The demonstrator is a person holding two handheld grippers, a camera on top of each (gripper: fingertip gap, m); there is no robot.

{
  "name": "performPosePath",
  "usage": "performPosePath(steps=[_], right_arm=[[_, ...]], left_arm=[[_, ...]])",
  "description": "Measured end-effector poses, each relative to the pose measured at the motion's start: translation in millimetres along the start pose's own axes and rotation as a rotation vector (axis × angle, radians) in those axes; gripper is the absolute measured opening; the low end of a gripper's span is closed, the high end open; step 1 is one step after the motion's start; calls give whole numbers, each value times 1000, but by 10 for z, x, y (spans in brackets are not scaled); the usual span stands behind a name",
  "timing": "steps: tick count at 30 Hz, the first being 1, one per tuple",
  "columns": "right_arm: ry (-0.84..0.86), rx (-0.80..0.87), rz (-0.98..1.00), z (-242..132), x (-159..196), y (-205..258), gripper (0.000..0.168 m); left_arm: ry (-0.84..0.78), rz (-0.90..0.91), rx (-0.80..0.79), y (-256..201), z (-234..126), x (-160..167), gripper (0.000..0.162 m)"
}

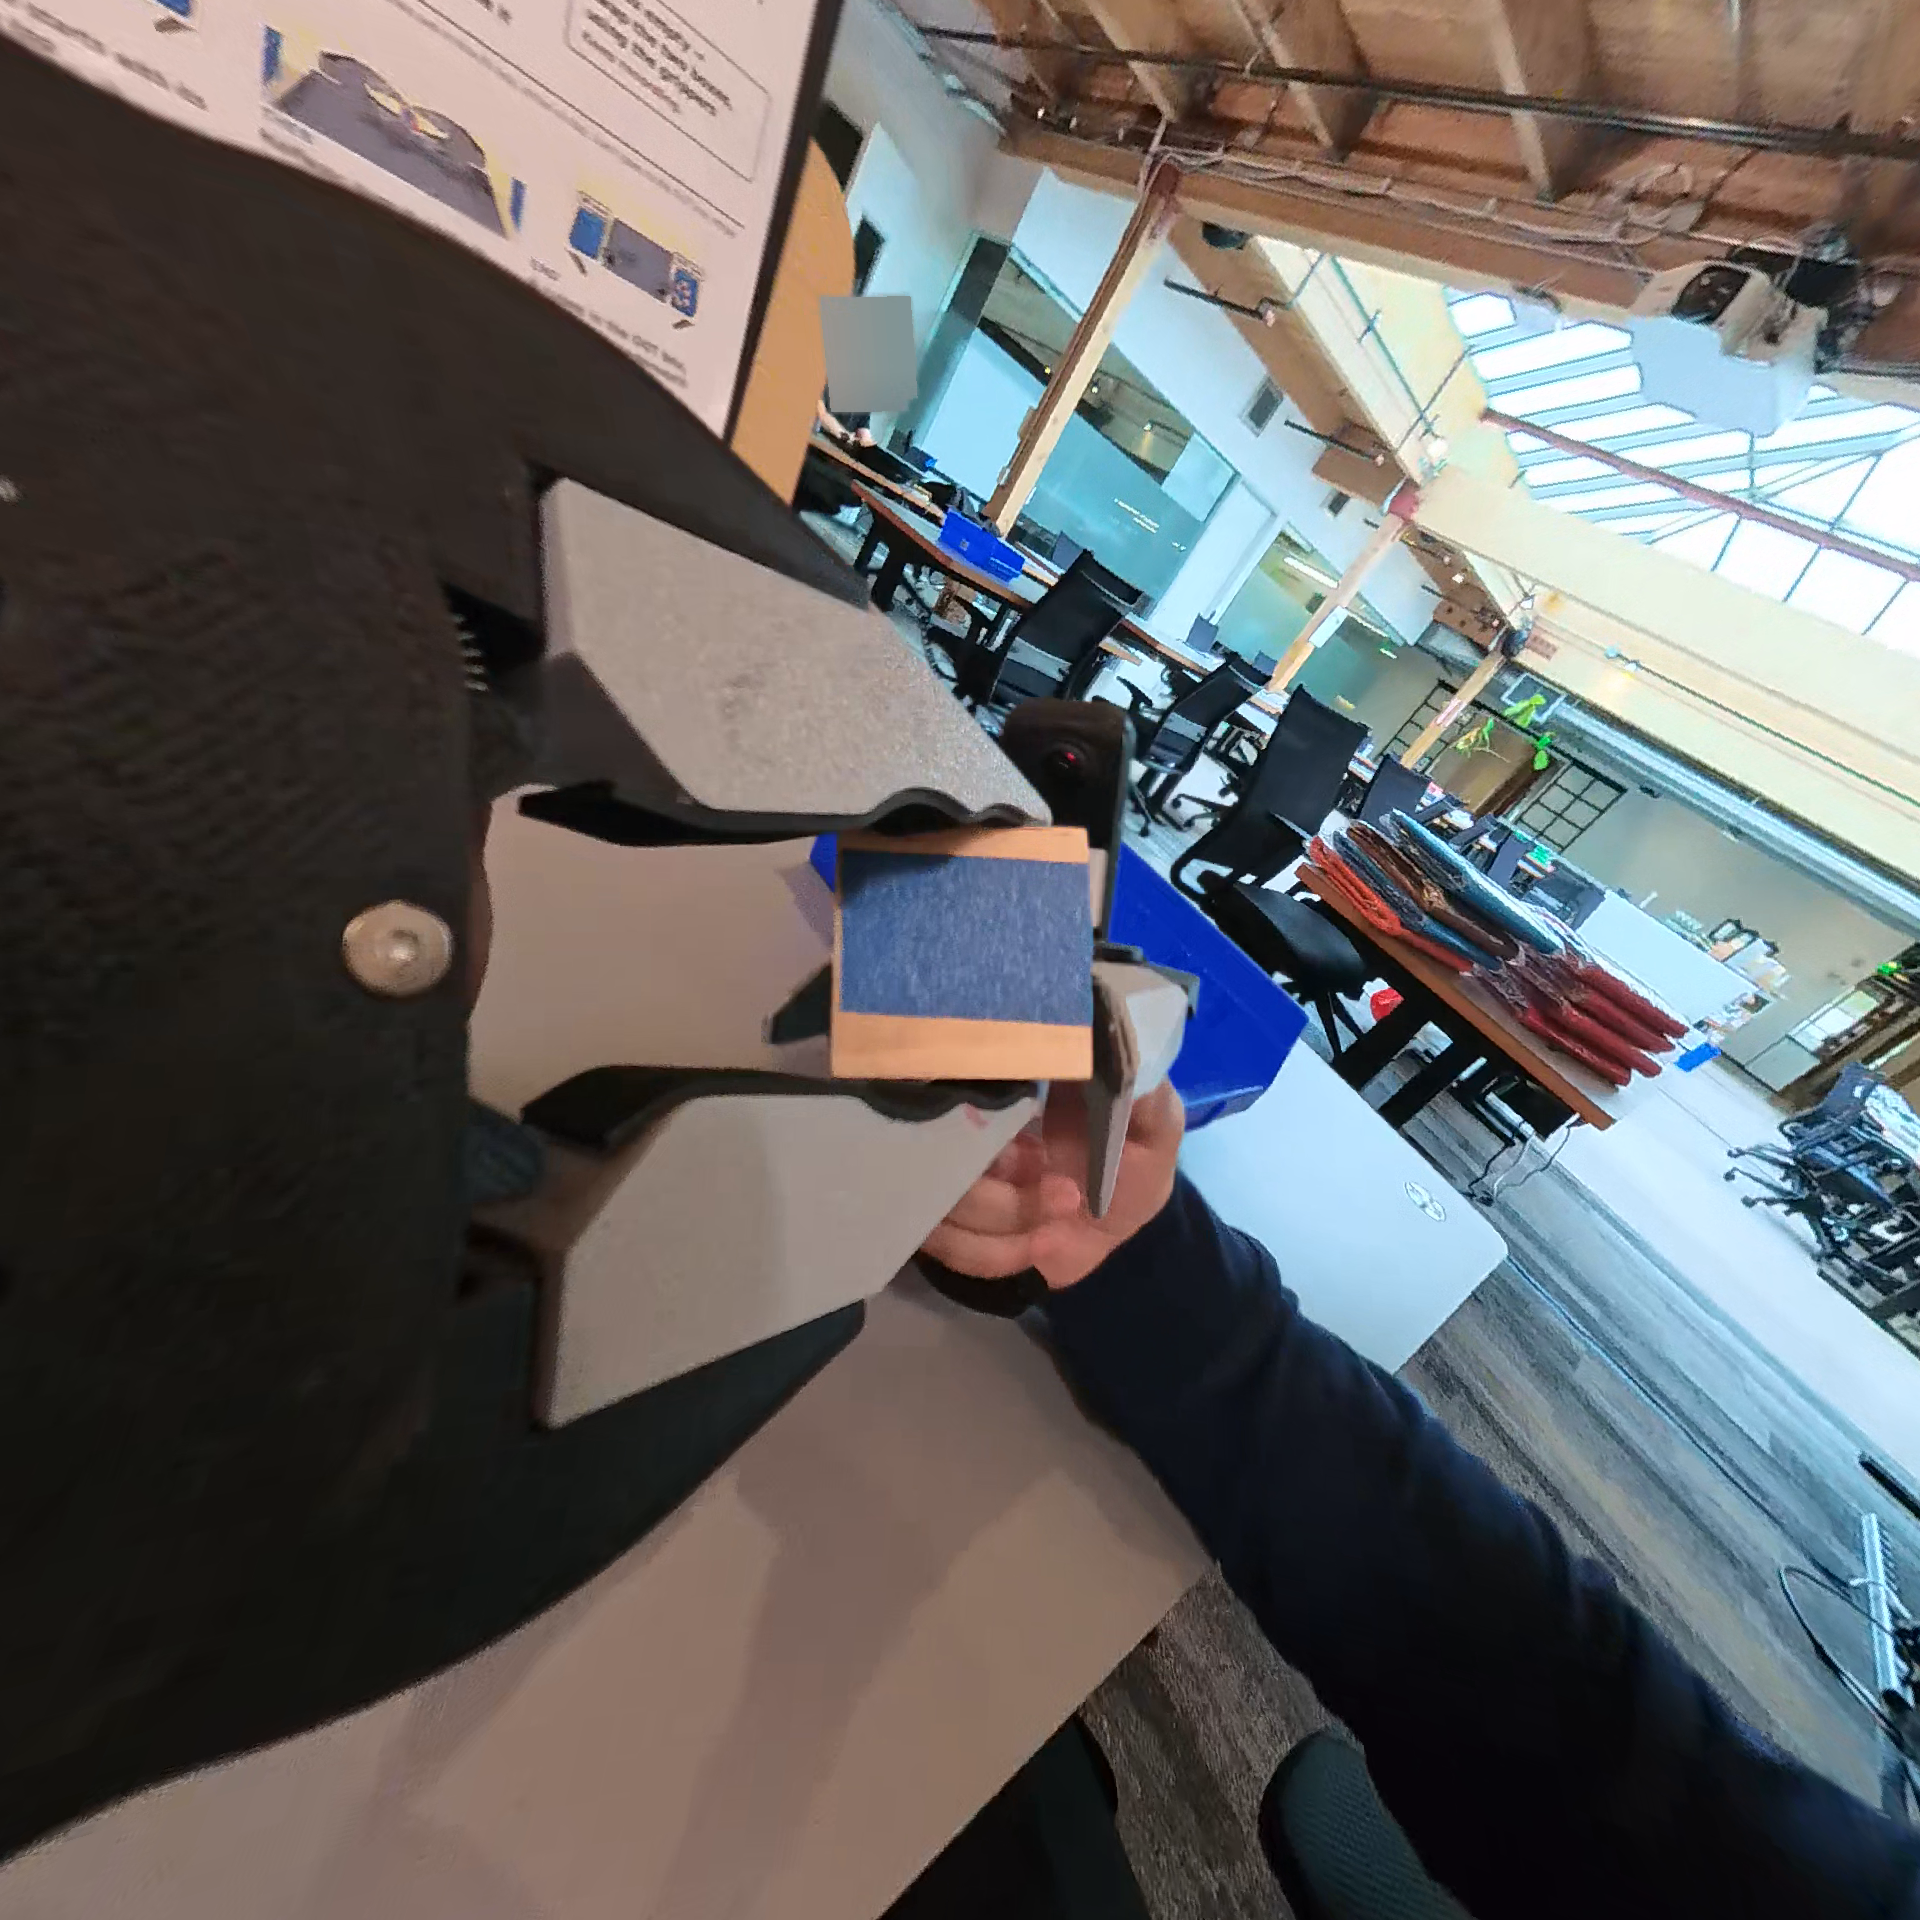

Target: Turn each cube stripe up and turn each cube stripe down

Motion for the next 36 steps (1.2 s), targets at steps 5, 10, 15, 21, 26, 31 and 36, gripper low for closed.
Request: performPosePath(steps=[5,10,15,21,26,31,36], right_arm=[[-62,-44,37,-24,1,-39,50],[-71,18,65,-57,6,-84,45],[-60,55,75,-32,28,-138,46],[-60,229,-25,-98,3,-167,45],[-103,374,-121,-202,-83,-98,44],[-73,693,-365,-277,-219,184,44],[-4,1100,-568,-362,-463,844,44]], left_arm=[[-39,-7,-27,-110,94,84,45],[-70,-34,-84,-145,93,222,45],[-38,-6,-101,-190,86,290,45],[39,-15,-179,-227,88,453,45],[16,-80,-219,-250,41,481,52],[-69,-239,-263,-163,-56,502,52],[29,-225,-279,-203,37,646,52]])
Point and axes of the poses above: each gripper's, where its closed fingertips meet, z out along the fingers, x out of its underside, y = z × x across the jaws, the point moved 10 cm from there along -z, back along the fingers, and after that the axes turned 3 degrees about -x, right-handed, at the moved point
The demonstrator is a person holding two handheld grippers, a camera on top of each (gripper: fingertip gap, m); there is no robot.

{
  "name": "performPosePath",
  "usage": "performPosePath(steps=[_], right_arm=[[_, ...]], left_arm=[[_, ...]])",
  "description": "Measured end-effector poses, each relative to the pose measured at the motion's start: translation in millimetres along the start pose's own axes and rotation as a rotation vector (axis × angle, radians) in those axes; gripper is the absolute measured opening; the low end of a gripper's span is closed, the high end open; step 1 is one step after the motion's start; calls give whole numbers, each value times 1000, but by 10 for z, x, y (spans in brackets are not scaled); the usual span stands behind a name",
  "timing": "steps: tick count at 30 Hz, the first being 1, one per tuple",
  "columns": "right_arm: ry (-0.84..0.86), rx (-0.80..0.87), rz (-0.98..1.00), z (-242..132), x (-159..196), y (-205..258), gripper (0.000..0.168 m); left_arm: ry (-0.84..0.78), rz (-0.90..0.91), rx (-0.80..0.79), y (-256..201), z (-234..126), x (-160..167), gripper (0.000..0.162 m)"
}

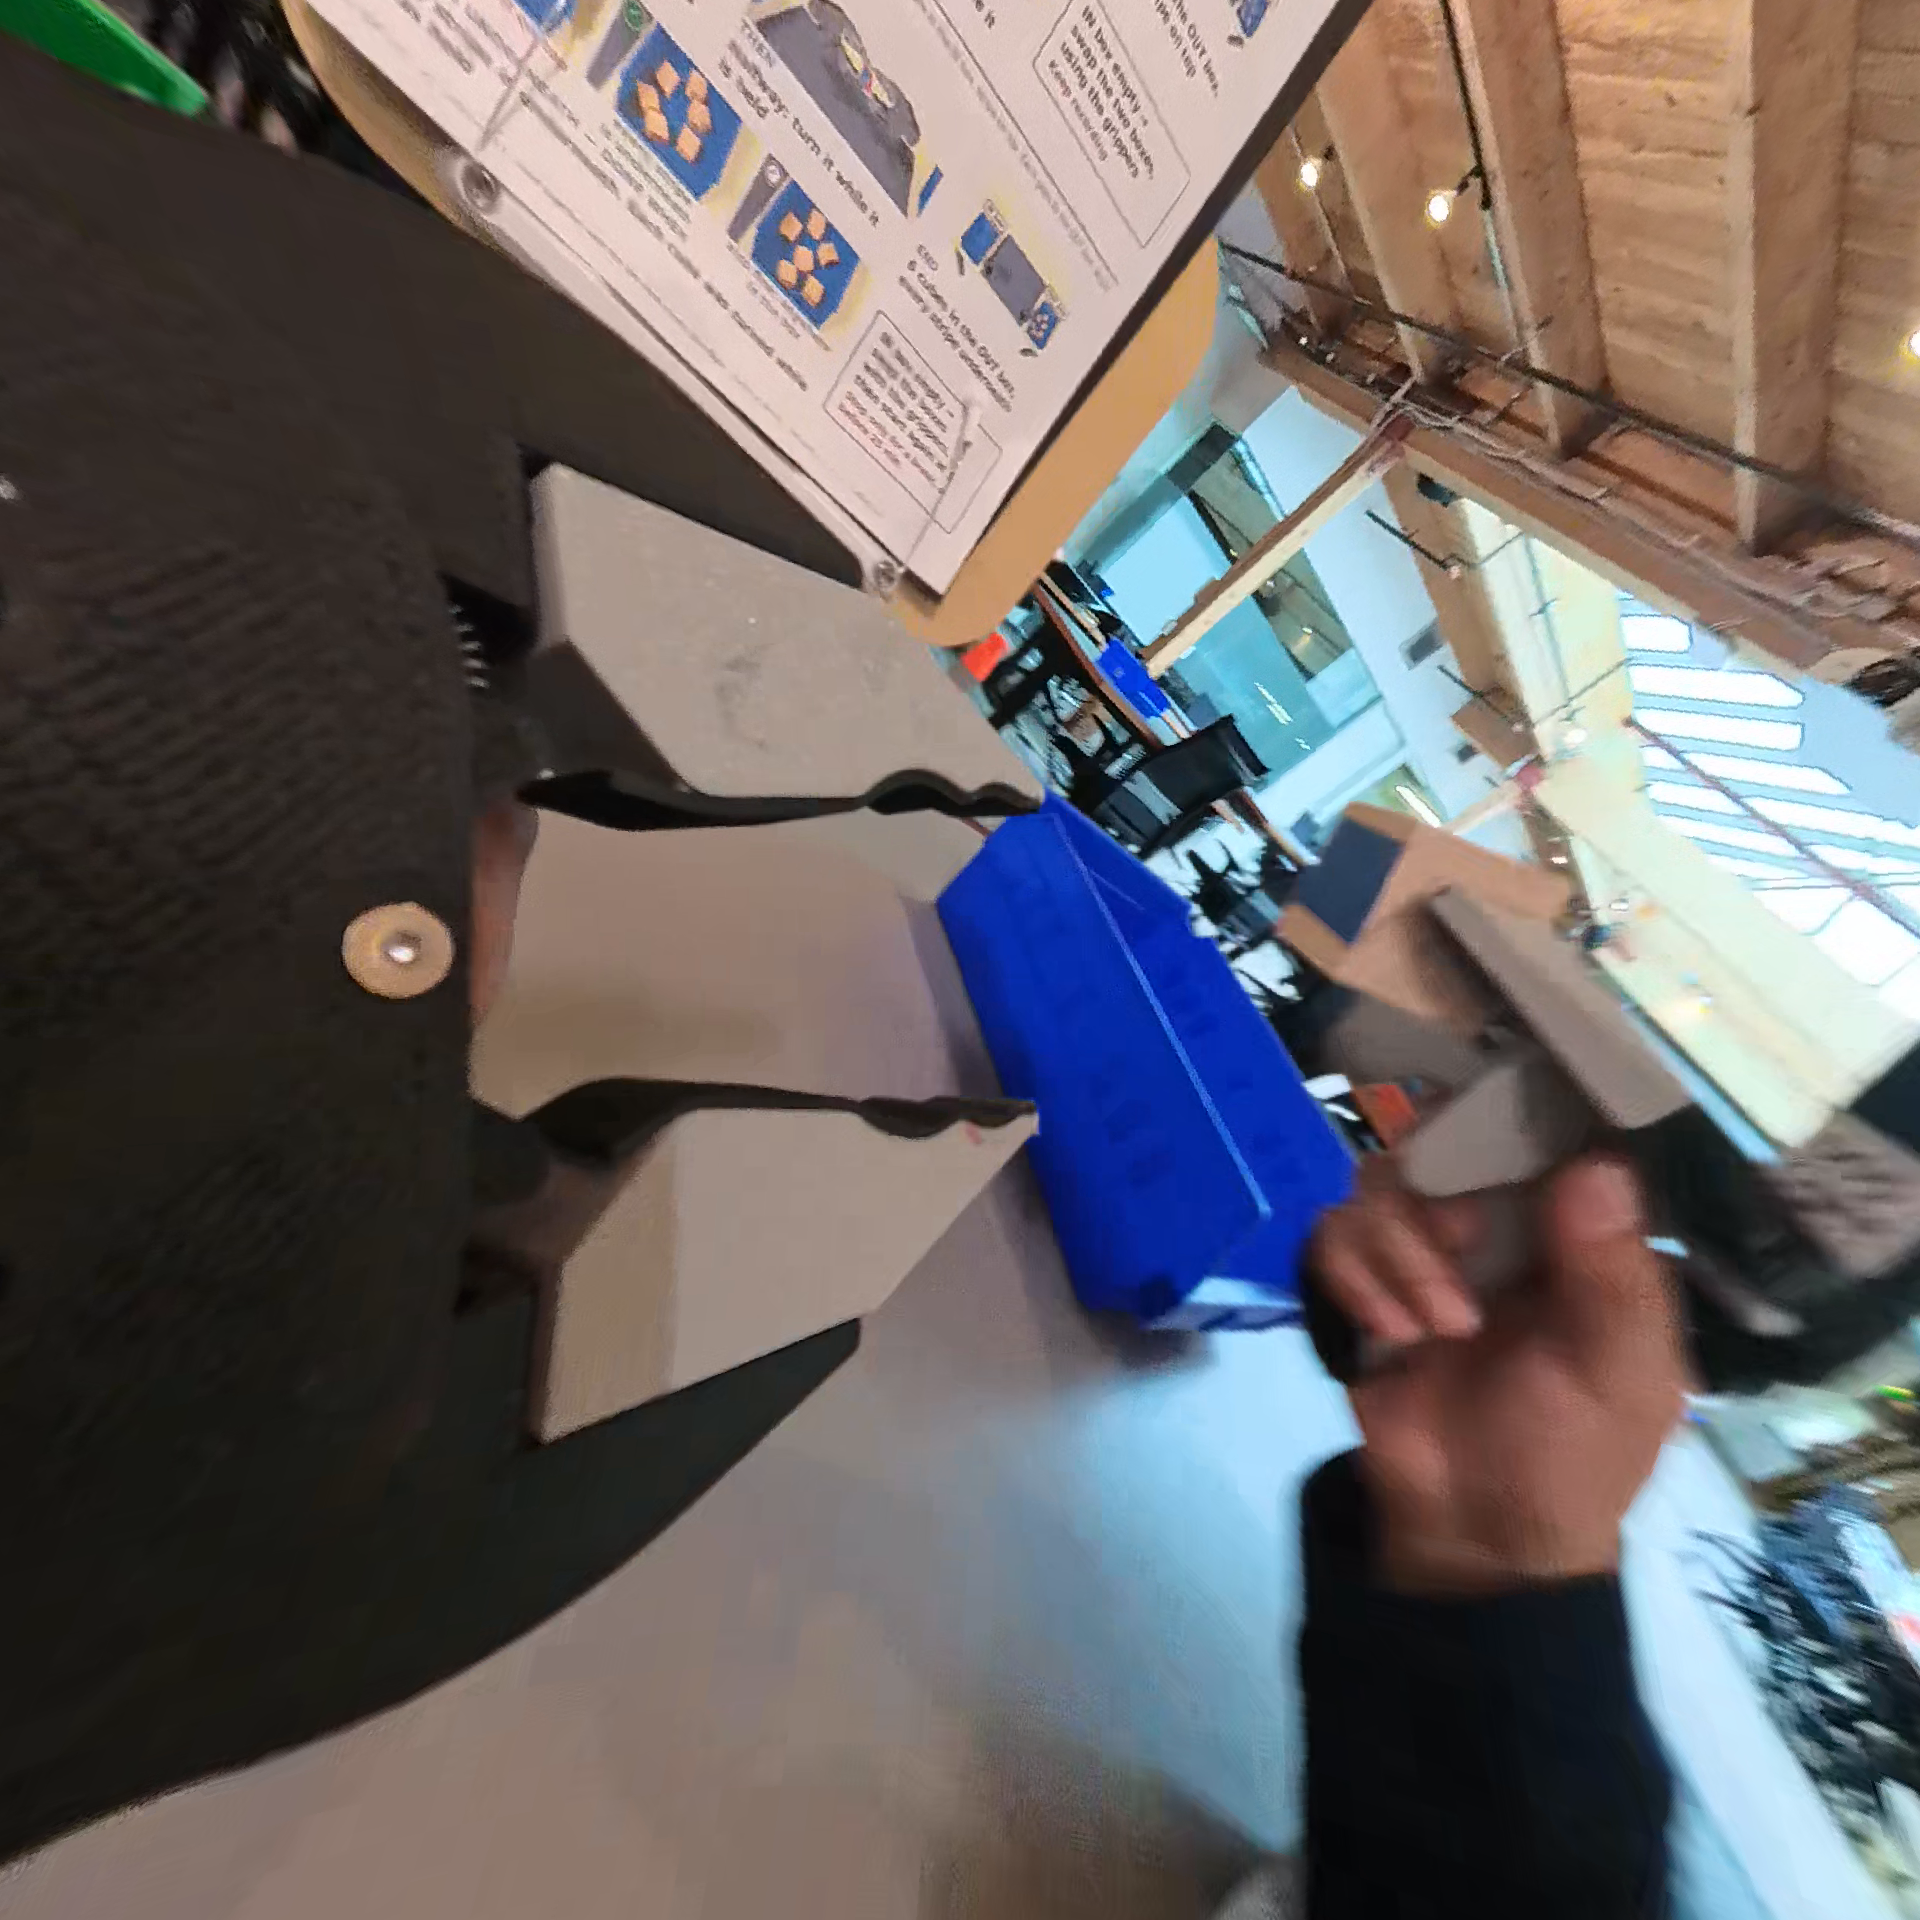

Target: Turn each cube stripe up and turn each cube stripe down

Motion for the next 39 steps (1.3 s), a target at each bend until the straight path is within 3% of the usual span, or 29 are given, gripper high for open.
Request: performPosePath(steps=[3,7,12,16,19,23,26,30,31,36,39], right_arm=[[181,299,-74,-412,-171,-283,44],[643,649,-75,-857,65,-849,45],[1044,658,37,-901,726,-1176,45],[1199,658,111,-861,1034,-1373,46],[1186,654,130,-861,1012,-1419,45],[1068,685,104,-1008,792,-1313,45],[898,666,80,-1164,594,-1105,46],[618,494,52,-1199,516,-647,55],[586,482,42,-1189,542,-560,59],[536,610,-39,-1092,724,-368,40],[481,674,-111,-1084,703,-276,38]], left_arm=[[99,84,-7,-109,104,89,50],[229,129,-8,-230,240,167,50],[385,-20,-18,-231,347,335,52],[495,-132,-33,-269,378,497,53],[565,-135,-47,-346,333,528,56],[451,-284,-114,-362,48,159,53],[456,-301,-204,-347,-297,-81,52],[488,-288,-394,-268,-803,-265,50],[511,-297,-436,-241,-909,-265,51],[627,-320,-655,-110,-1256,-43,55],[598,-328,-763,-78,-1348,30,52]])
Point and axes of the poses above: each gripper's, where its closed fingertips meet, z out along the fingers, x out of its underside, y = z × x across the jaws, the point moved 10 cm from there along -z, back along the fingers, and after that the axes turned 3 degrees about -x, right-handed, at the moved point
